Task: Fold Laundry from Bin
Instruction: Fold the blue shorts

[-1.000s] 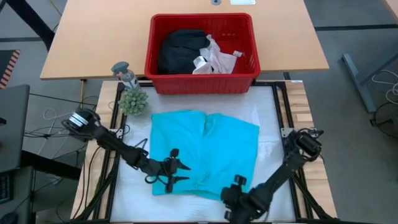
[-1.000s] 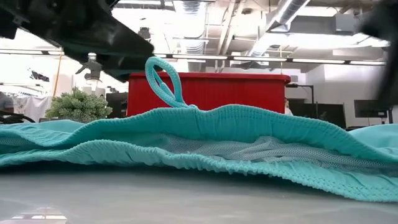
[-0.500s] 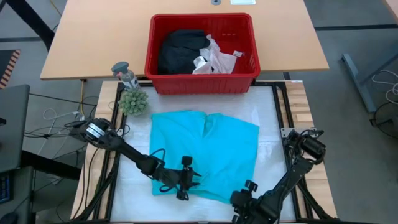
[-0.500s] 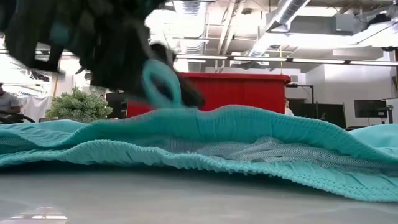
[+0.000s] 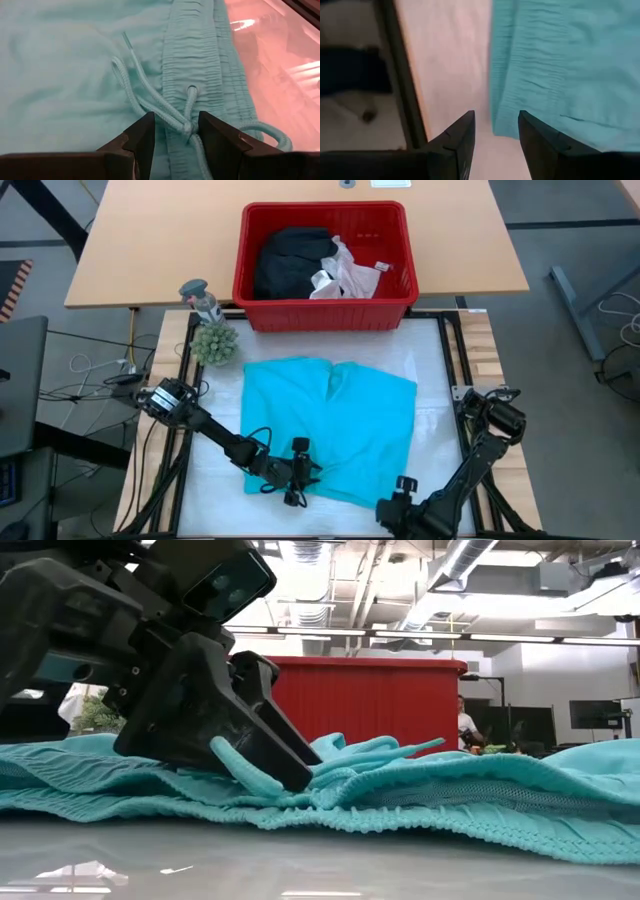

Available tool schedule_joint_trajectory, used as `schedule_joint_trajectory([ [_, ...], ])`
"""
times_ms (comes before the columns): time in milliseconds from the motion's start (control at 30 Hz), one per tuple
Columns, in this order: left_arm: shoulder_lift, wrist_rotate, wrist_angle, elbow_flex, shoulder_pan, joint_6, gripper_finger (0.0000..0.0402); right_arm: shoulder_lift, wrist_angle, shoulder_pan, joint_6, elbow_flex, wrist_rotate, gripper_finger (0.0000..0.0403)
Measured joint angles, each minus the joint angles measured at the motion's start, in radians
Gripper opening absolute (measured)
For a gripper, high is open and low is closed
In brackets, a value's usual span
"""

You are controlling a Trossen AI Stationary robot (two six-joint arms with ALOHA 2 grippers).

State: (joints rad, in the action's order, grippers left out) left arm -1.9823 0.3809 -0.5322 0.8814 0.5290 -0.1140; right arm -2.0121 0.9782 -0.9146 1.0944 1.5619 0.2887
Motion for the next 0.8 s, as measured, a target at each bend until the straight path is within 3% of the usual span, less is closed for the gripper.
schedule_joint_trajectory([
  [367, 0.000, -0.001, 0.029, -0.001, -0.007, 0.004, 0.0141, -0.002, 0.018, 0.042, -0.240, 0.040, -0.053, 0.0269],
  [600, 0.004, -0.039, 0.126, 0.002, -0.033, 0.043, 0.0141, -0.003, 0.126, 0.015, -0.455, 0.040, -0.053, 0.0277],
  [800, 0.005, -0.077, 0.159, 0.002, -0.045, 0.067, 0.0141, -0.005, 0.179, 0.014, -0.586, 0.026, 0.046, 0.0277],
])
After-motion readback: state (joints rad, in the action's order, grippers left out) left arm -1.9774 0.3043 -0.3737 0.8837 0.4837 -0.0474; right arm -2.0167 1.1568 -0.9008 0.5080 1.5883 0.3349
